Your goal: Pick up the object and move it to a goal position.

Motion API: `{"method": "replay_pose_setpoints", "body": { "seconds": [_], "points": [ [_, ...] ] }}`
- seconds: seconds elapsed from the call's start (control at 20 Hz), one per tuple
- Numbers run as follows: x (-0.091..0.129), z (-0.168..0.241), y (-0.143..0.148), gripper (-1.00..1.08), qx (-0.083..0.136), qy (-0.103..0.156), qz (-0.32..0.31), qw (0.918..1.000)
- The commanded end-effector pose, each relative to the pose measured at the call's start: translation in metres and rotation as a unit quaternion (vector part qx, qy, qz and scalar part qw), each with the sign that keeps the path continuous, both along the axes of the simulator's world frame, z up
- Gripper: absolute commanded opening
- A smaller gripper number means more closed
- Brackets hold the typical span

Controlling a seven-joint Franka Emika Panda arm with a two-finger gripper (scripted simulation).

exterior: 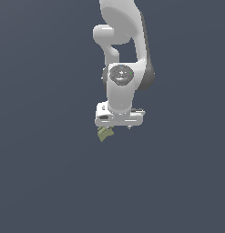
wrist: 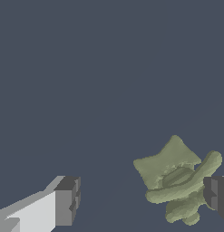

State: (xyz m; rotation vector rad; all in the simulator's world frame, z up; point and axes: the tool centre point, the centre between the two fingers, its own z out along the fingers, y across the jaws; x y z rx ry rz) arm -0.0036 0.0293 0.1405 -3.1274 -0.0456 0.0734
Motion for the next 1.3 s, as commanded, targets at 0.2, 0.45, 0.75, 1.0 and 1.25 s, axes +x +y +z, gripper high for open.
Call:
{"method": "replay_pose_setpoints", "body": {
  "seconds": [0.2,0.45,0.75,1.0,1.25],
  "points": [
    [0.0,0.001,-0.009,1.0,-0.001,-0.001,-0.002,1.0],
    [0.0,0.002,-0.025,1.0,-0.004,-0.003,0.0,1.0],
    [0.0,0.002,-0.024,1.0,-0.004,-0.003,0.0,1.0],
    [-0.002,0.001,-0.026,1.0,-0.005,-0.004,-0.021,0.9998],
    [-0.005,-0.001,-0.029,1.0,-0.006,-0.005,-0.059,0.9982]
  ]
}}
